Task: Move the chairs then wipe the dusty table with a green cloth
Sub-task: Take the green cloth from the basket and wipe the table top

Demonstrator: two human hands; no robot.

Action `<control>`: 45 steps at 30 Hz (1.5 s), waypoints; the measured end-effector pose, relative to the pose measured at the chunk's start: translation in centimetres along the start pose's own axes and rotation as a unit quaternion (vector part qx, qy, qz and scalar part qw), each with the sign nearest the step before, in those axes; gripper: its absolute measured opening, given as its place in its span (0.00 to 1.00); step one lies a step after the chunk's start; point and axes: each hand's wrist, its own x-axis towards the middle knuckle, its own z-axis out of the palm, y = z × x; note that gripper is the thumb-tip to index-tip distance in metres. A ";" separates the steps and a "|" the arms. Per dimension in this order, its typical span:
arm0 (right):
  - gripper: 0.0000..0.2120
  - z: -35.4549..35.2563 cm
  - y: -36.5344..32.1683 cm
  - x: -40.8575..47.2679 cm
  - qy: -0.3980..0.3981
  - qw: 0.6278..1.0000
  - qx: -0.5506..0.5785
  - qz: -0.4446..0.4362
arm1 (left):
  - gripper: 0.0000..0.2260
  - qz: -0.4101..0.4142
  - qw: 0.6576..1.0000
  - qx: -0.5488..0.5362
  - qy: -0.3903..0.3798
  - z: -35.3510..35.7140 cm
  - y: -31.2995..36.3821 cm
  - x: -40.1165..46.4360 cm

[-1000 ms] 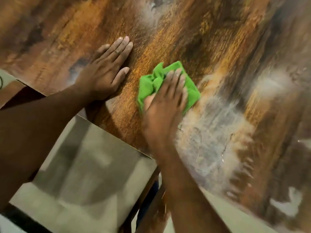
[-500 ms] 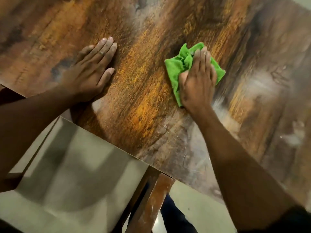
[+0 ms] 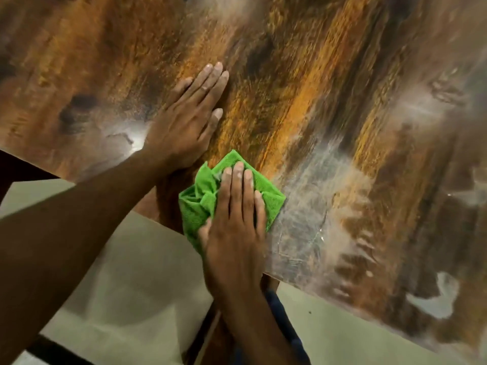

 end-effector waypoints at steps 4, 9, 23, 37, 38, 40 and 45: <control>0.40 0.7 -2.3 1.3 0.019 0.996 0.029 0.084 | 0.27 -0.010 1.000 0.012 -0.005 -0.4 0.4 0.2; 0.40 -0.6 -0.4 5.8 0.052 0.994 0.019 0.096 | 0.28 -0.008 1.000 0.024 -0.010 -0.4 0.5 0.0; 0.36 -2.4 2.1 6.5 0.028 0.998 0.006 0.050 | 0.27 -0.006 1.000 0.017 -0.003 -0.6 0.6 -0.3; 0.35 -5.3 12.0 14.2 0.074 0.996 -0.032 0.037 | 0.27 -0.001 1.000 0.014 0.000 -0.3 0.6 -0.5; 0.35 -5.8 13.1 15.6 0.070 0.996 -0.039 0.036 | 0.27 0.000 1.000 0.014 0.002 -0.3 0.6 -0.6; 0.37 -6.1 14.0 16.5 0.063 0.997 -0.040 0.032 | 0.27 0.004 1.000 0.017 0.004 -0.4 0.6 -0.7; 0.36 -4.0 7.7 8.4 0.049 0.996 0.007 0.070 | 0.27 0.005 1.000 0.022 0.007 -0.5 1.0 -0.6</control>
